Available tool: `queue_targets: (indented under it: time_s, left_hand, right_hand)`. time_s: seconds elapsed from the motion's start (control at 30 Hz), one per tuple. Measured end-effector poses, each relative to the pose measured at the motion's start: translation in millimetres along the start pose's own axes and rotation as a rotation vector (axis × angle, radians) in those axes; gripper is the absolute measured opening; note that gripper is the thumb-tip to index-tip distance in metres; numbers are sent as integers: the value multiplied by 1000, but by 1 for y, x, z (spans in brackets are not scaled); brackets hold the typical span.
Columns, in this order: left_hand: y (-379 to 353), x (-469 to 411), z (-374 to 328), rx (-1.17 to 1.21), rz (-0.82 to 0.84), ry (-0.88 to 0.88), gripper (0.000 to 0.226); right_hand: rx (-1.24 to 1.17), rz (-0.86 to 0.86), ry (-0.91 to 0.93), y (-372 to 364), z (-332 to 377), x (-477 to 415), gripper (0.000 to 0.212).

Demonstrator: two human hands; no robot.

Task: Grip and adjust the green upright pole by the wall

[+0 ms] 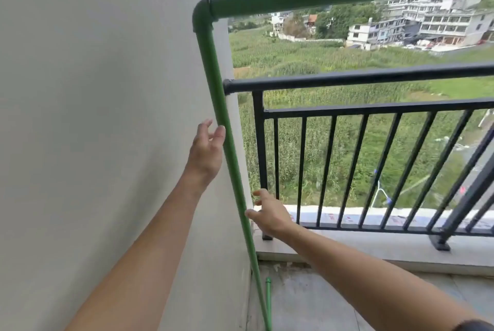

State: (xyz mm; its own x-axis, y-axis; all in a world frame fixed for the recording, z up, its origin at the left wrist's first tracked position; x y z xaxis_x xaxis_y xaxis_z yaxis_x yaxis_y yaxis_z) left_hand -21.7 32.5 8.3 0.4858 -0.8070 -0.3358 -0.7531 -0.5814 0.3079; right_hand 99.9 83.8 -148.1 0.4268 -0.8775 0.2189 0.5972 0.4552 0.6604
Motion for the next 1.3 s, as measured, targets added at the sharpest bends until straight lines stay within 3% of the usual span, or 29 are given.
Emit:
queue_targets:
  time_s: [0.1, 0.3, 0.6, 0.87, 1.2, 1.3]
  left_hand:
    - [-13, -6, -1, -25, 76, -43, 16]
    - [-19, 0, -6, -37, 76, -161, 15]
    - [-60, 9, -40, 1, 151, -328, 18]
    - [-125, 22, -86, 81, 261, -440, 14]
    - [-242, 78, -127, 162, 628, -444, 7]
    - [-283, 98, -143, 181, 705, -449, 24]
  right_hand:
    - [-55, 21, -68, -8, 9, -12, 60]
    - [-166, 119, -105, -33, -3, -21, 16]
    - [-70, -78, -57, 14, -36, 4, 27]
    - [-71, -172, -71, 76, -76, 34, 15]
    - [-124, -292, -208, 147, -193, 88, 15]
    - [-138, -362, -254, 170, -232, 110, 16]
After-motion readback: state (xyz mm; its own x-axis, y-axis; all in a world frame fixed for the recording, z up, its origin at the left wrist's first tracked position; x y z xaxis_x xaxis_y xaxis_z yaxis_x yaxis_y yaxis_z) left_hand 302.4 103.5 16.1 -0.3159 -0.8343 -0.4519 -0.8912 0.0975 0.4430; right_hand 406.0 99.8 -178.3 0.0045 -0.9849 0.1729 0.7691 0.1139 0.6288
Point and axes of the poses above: each hand's wrist, its own x-axis away from the middle knuckle, its own y-axis out of the back of the hand, z = x × y, the point moved 4 cm from there along -x, towards the middle knuckle, and after that the axes turned 8 degrees about -y, right-handed, at the moved point
